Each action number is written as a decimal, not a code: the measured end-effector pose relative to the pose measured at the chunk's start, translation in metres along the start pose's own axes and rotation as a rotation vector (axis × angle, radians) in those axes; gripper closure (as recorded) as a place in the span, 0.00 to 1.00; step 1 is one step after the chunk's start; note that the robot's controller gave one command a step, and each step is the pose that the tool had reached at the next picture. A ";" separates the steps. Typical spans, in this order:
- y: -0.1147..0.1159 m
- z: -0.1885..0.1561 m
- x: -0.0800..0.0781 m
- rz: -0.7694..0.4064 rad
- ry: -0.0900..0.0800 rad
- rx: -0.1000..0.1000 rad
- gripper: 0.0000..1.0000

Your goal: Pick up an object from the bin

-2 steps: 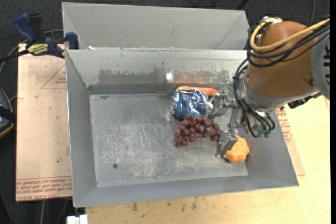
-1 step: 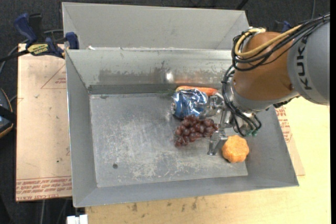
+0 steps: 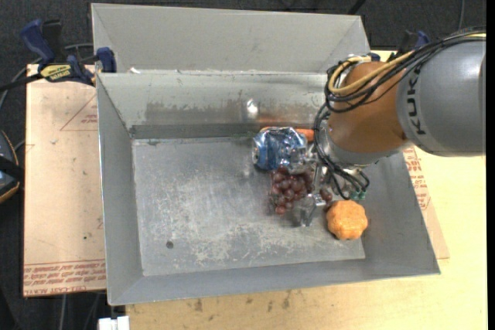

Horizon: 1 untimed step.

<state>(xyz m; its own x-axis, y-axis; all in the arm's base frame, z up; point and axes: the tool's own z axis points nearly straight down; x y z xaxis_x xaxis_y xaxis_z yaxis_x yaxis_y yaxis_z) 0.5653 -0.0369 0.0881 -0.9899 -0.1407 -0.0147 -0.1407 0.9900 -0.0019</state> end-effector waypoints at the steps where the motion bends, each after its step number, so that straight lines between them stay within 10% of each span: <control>1: -0.001 0.002 -0.002 -0.011 -0.005 0.001 0.00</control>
Offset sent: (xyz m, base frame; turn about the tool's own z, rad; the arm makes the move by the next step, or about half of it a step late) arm 0.0041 0.0085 -0.0181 -0.0313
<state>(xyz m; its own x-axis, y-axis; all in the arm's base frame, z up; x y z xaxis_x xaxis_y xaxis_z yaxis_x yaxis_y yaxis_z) 0.5678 -0.0378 0.0865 -0.9882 -0.1518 -0.0201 -0.1517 0.9884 -0.0036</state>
